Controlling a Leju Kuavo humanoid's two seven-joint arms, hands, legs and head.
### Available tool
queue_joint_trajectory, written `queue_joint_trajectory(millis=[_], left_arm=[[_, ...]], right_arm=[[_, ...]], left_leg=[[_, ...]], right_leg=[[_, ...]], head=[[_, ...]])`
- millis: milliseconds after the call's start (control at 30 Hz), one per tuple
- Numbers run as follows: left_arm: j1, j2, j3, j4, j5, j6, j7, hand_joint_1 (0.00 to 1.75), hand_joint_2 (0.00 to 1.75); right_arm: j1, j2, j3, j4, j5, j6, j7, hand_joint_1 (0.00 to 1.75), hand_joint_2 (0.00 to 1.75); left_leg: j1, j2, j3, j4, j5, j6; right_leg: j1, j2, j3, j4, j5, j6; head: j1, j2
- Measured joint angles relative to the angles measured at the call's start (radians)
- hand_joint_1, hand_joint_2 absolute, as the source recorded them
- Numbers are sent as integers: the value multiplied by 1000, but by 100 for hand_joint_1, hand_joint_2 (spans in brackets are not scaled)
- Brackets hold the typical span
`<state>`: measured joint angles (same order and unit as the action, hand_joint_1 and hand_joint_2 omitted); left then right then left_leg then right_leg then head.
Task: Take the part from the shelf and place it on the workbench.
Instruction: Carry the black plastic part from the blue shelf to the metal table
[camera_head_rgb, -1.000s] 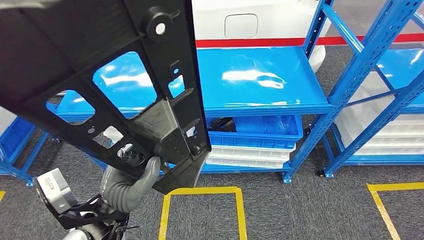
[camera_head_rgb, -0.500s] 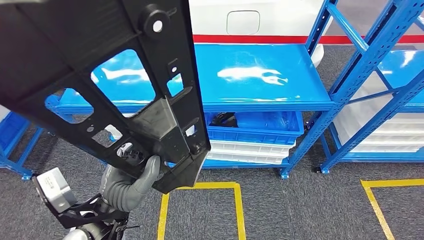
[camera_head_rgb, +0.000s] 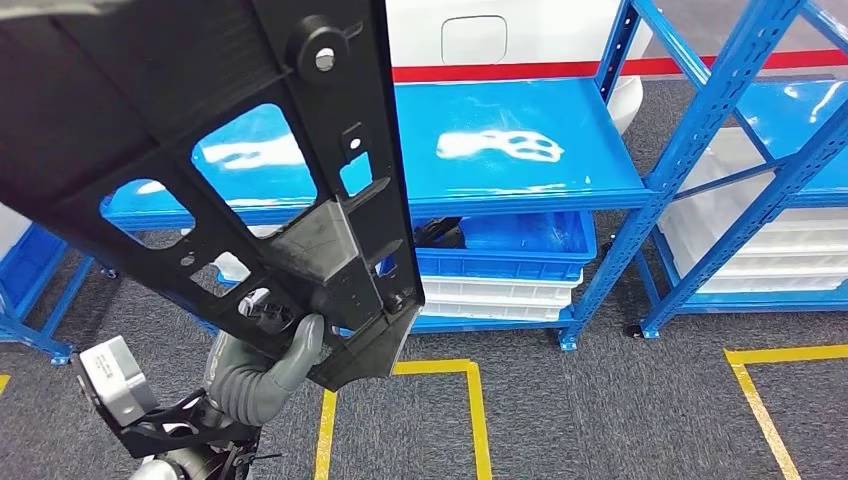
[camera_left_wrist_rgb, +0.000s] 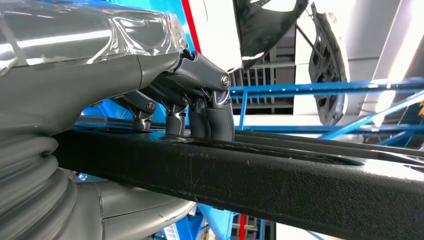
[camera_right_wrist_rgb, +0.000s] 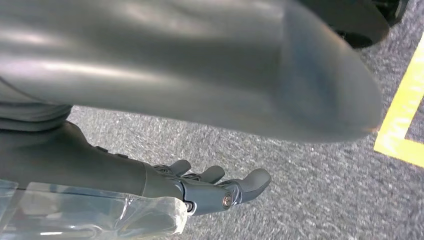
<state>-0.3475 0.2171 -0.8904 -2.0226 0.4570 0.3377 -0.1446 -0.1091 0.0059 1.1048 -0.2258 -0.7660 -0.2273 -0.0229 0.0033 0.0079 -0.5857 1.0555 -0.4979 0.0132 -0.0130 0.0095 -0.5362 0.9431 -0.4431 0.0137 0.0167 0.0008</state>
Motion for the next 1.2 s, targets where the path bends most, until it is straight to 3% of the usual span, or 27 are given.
queue_joint_trajectory(millis=[67,100,133,167,233,300,367,433,500,567,600,633,667,700,767,833,900,967,1000,1067,1133,1167,1200], left_arm=[[1,0,0,0,0,0,0,175,175],[3,0,0,1,0,0,0,175,175],[3,0,0,2,0,0,0,175,175],[4,0,0,2,0,0,0,175,175],[3,0,0,3,1,0,0,175,175],[2,0,0,3,1,0,-1,175,175],[3,0,-1,3,2,0,-2,175,175],[2,0,-1,3,4,1,-2,175,175],[1,-2,-1,3,6,1,-2,175,175],[1,-3,-2,4,10,1,-3,175,175],[2,-3,-3,4,13,1,-3,175,175],[3,-3,-4,4,15,1,-3,175,175],[4,-3,-4,4,17,1,-3,175,175],[4,-3,-4,5,18,1,-3,175,175],[4,-3,-4,5,18,1,-3,175,175],[3,-3,-4,5,18,1,-3,175,175],[2,-3,-4,5,20,1,-3,175,175],[1,-3,-4,5,22,1,-3,175,175],[1,-3,-3,5,24,1,-3,175,175],[1,-3,-3,5,26,1,-3,175,175],[1,-3,-3,7,28,1,-3,175,175],[2,-3,-3,8,29,1,-3,175,175],[1,-3,-3,10,31,1,-3,175,175]], right_arm=[[0,0,0,0,0,0,0,0,0],[0,0,0,0,0,0,0,0,0],[0,0,0,0,0,0,0,0,0],[1,0,0,0,0,0,0,0,0],[0,0,0,0,0,0,0,0,0],[-1,0,0,0,0,0,0,0,0],[-1,1,0,0,0,0,0,0,0],[-1,0,0,0,0,0,0,0,0],[0,0,0,0,0,0,1,0,0],[0,-1,0,0,0,0,2,0,0],[1,-1,0,0,0,1,2,0,0],[2,-1,0,0,0,1,2,0,0],[2,-1,0,0,0,1,2,0,0],[2,-1,0,0,0,1,2,0,0],[0,-2,0,0,1,0,2,0,0],[-2,-3,0,0,2,0,1,0,0],[-1,-2,0,0,2,1,-1,0,0],[0,-3,0,0,3,1,-4,0,0],[0,-4,0,0,3,1,-5,0,0],[-1,-5,0,0,3,3,-8,0,0],[-1,-5,0,0,3,4,-10,0,0],[-1,-5,0,0,3,5,-10,0,0],[0,-5,0,0,3,6,-10,0,0]], left_leg=[[2,0,-60,146,-68,-6],[2,0,-77,193,-82,-7],[2,0,-75,198,-77,-6],[2,0,-52,160,-54,-4],[1,-1,33,4,10,5],[-4,-2,85,-105,43,14],[-10,-3,84,-121,47,21],[-6,-2,79,-123,57,33],[-1,1,74,-127,67,45],[-3,3,65,-126,74,52],[-4,4,61,-126,77,53],[-4,4,58,-125,79,53],[-5,4,56,-125,81,52],[-4,3,56,-124,83,51],[-7,3,54,-120,84,47],[-11,3,45,-114,87,39],[-11,3,36,-111,92,28],[-8,1,24,-89,73,16],[-6,1,8,-52,46,10],[0,0,-41,76,-30,-3],[5,0,-76,179,-72,-11],[7,0,-68,177,-66,-12],[8,0,-41,135,-44,-12]], right_leg=[[2,0,-7,0,5,-6],[2,0,-10,0,7,-7],[3,0,-13,0,9,-7],[3,1,-14,1,11,-7],[4,3,-15,0,15,-4],[6,4,-20,2,20,4],[7,4,-27,3,26,15],[6,4,-34,10,21,25],[5,3,-62,77,-31,33],[4,1,-117,220,-110,39],[3,1,-140,282,-135,41],[3,1,-148,313,-142,42],[3,1,-134,300,-127,42],[3,1,-102,248,-99,41],[5,1,-15,91,-40,36],[7,2,24,6,-17,28],[8,2,18,1,-13,18],[5,1,11,-2,-5,5],[3,0,7,-3,0,-2],[2,-1,-2,-3,7,-10],[2,-1,-12,-3,14,-11],[2,-1,-17,-3,18,-9],[2,0,-20,-2,21,-7]], head=[[-1,0],[-1,0],[-2,0],[-2,0],[-2,0],[-2,0],[-2,0],[-2,0],[0,0],[2,0],[2,0],[2,0],[2,0],[2,0],[2,0],[1,0],[0,0],[0,0],[-1,0],[-4,0],[-4,0],[-4,0],[-4,0]])
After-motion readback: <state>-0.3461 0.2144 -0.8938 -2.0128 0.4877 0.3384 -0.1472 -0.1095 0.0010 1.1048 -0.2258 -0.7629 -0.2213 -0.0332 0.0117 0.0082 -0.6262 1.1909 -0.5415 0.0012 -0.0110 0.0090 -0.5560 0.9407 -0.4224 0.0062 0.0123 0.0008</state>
